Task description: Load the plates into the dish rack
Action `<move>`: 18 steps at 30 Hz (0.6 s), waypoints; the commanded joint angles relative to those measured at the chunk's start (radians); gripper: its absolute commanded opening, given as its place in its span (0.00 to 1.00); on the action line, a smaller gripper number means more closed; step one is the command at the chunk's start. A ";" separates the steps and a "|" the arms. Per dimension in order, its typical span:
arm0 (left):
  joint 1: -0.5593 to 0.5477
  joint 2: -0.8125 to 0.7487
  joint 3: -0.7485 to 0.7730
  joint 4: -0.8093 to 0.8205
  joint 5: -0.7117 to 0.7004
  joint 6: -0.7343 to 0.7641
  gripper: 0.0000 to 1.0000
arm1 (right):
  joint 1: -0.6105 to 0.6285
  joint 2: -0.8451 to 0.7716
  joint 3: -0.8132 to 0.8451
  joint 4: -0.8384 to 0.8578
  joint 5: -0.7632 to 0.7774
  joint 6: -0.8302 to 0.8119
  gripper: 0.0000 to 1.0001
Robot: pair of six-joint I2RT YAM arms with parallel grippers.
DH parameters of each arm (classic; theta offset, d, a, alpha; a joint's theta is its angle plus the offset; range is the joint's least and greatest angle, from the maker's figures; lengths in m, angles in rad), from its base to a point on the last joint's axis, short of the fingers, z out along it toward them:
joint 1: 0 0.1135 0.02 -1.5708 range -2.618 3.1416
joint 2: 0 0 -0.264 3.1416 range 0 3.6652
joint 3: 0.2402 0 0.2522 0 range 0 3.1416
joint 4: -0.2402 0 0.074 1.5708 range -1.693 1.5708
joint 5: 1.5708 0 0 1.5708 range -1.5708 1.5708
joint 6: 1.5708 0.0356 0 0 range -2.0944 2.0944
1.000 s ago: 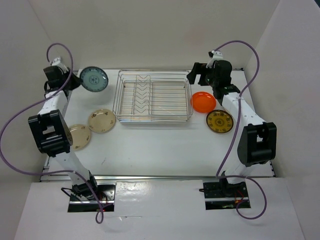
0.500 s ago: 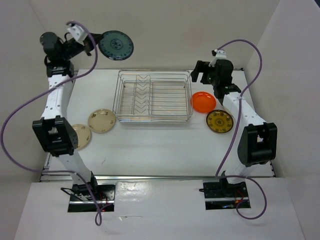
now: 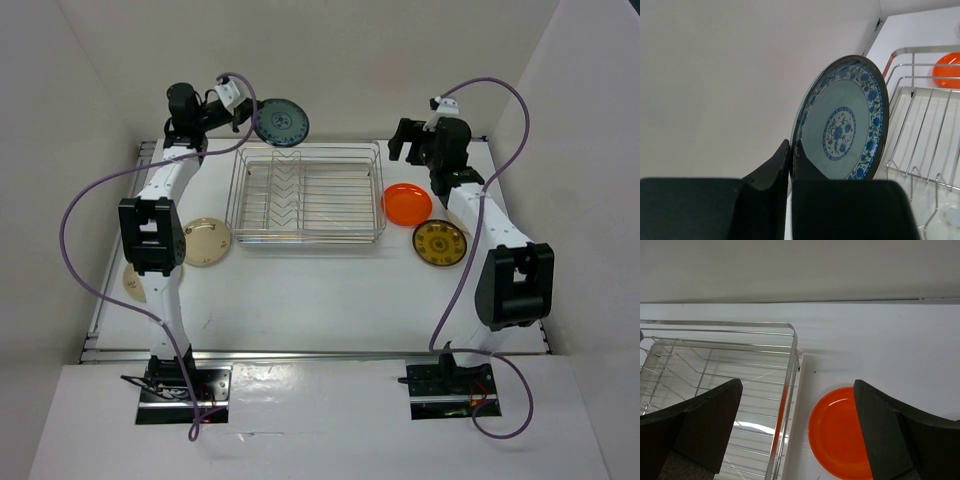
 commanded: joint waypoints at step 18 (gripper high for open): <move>-0.001 0.144 -0.029 0.230 0.040 0.009 0.00 | -0.005 0.093 0.064 0.034 0.116 -0.025 1.00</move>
